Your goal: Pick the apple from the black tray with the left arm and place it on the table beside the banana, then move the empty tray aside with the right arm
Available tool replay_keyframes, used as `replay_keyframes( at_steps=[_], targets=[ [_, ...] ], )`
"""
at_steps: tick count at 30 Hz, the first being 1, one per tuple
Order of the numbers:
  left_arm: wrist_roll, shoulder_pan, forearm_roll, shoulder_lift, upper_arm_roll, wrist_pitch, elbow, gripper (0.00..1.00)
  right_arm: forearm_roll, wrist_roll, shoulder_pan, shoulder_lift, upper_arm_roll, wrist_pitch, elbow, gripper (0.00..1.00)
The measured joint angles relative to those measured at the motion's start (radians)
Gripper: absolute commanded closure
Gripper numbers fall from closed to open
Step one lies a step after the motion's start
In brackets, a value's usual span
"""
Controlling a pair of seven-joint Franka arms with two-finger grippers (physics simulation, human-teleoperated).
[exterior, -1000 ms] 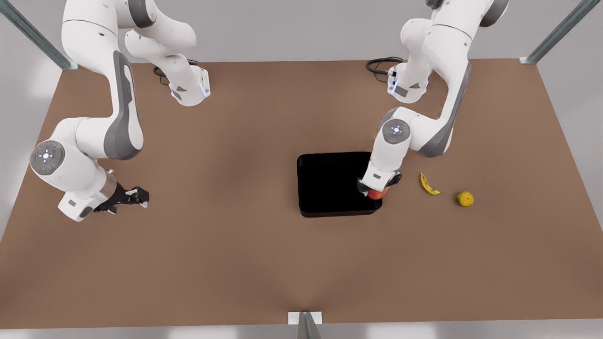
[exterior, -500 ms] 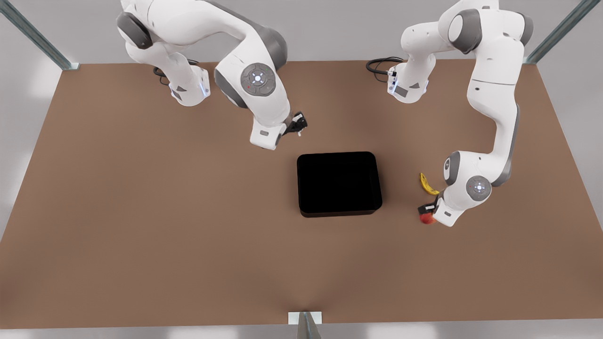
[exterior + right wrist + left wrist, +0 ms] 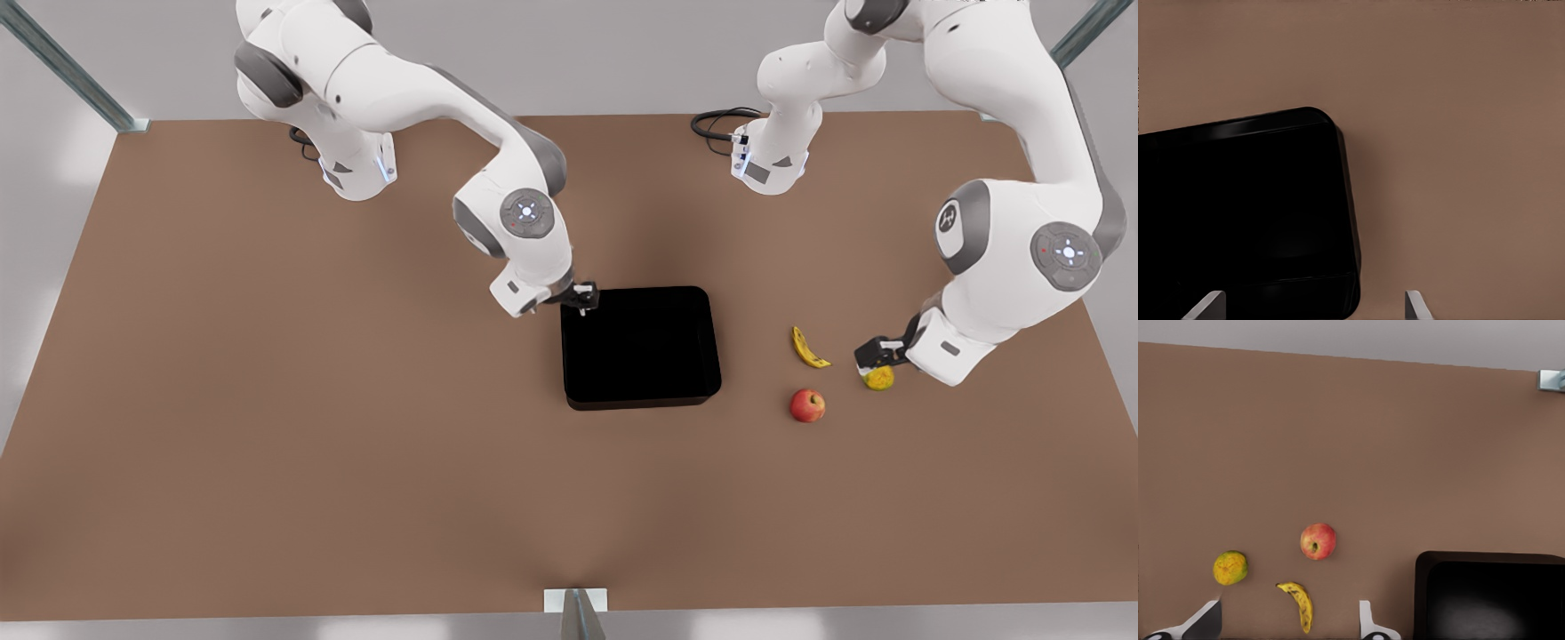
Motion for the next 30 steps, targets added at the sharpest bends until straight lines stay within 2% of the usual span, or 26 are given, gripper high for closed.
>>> replay_keyframes(
  at_steps=[4,12,17,30],
  targets=[
    [0.033,0.011,0.002,0.035,-0.002,-0.038,0.044,0.0,-0.053,0.062,0.0,0.019,0.0,0.112,-0.052,0.0],
    [0.078,0.011,0.004,0.038,-0.002,-0.067,0.047,0.0,-0.137,0.132,-0.003,0.108,0.0,0.252,-0.077,0.0],
    [0.094,0.011,0.005,0.038,-0.002,-0.074,0.044,0.0,-0.178,0.159,0.006,0.137,0.0,0.358,-0.152,0.0],
    [0.016,0.0,0.002,0.04,-0.008,-0.081,0.046,0.0,-0.257,0.195,0.003,0.189,0.001,0.473,-0.215,0.0]
  ],
)
